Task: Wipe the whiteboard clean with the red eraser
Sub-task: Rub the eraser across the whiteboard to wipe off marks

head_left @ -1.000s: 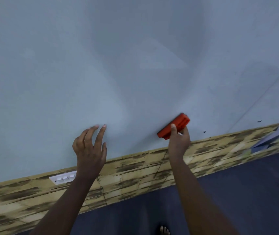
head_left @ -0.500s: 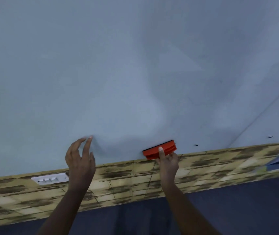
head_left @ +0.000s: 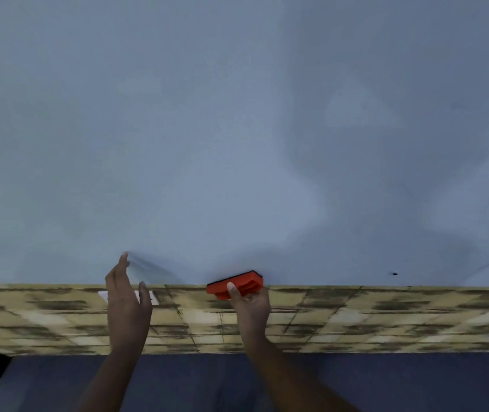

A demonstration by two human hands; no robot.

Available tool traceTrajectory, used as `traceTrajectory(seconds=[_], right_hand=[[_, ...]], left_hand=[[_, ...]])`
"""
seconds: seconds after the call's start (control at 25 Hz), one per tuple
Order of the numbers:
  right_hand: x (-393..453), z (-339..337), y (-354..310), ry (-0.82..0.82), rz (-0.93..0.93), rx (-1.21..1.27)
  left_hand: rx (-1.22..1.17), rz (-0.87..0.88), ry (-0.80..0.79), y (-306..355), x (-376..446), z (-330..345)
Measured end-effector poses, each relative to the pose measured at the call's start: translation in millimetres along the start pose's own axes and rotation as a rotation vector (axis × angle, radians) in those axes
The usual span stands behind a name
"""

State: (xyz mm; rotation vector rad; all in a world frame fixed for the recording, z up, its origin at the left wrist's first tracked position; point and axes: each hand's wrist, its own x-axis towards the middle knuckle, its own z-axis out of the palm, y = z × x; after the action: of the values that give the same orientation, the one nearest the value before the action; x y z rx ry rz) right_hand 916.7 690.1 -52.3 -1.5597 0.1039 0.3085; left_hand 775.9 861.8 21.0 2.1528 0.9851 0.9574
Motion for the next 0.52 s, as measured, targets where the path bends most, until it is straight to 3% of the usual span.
traceTrajectory(seconds=[0.08,0.32,0.52], right_hand=[[-13,32,1,-0.04,0.071,0.049],[-57,136,-15,-0.173,0.263,0.152],[-60,115,-39,-0.128,0.261,0.287]], left_hand=[[-0.028,-0.023,-0.038,-13,5,-13],[0.047,0.133,-0.142,-45,28,-36],[0.223,0.441,-0.114,-48,47,-39]])
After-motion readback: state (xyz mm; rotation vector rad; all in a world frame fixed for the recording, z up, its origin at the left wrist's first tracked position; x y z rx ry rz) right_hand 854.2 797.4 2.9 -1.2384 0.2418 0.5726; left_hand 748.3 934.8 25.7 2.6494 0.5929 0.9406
